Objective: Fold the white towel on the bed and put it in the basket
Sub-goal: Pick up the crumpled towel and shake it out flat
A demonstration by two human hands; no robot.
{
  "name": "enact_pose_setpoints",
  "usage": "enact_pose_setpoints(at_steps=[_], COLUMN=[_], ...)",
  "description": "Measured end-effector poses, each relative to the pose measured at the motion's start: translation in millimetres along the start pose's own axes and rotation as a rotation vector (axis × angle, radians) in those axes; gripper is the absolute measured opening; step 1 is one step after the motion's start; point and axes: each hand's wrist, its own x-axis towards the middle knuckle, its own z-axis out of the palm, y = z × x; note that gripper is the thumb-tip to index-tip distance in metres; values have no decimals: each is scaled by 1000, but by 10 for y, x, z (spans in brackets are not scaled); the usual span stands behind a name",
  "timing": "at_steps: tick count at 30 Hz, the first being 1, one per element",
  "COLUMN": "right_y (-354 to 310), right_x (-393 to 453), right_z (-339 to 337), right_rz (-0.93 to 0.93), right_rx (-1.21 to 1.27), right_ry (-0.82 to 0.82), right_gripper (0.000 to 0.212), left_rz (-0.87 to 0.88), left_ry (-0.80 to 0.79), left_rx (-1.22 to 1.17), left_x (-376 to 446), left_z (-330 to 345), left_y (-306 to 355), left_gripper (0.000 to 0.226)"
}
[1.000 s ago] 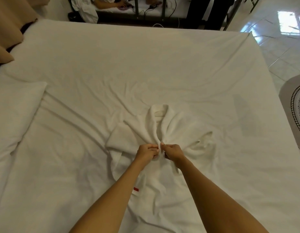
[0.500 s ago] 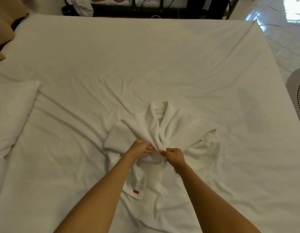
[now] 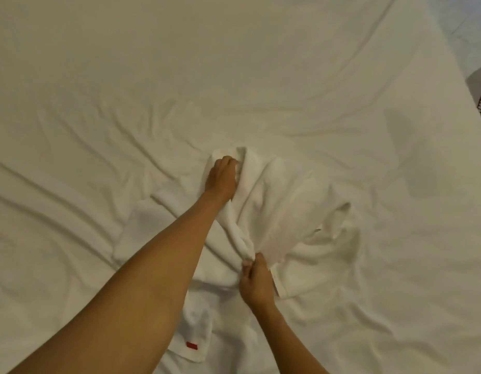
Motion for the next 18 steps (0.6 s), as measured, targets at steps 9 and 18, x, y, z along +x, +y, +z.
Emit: enact_pose_setpoints(at_steps=[9,18], right_y=[193,-110], right_x=[-71,-392], right_z=[160,-80], right_rz=[-11,-101], right_rx=[-51,-170], right_ry=[63,303], right_gripper=[23,19], left_rz=[75,-88], left_ry=[49,120], left_rx=[164,4], left_x=[263,52], left_z=[23,-540], left_y=[-9,82], left_gripper=[22,20])
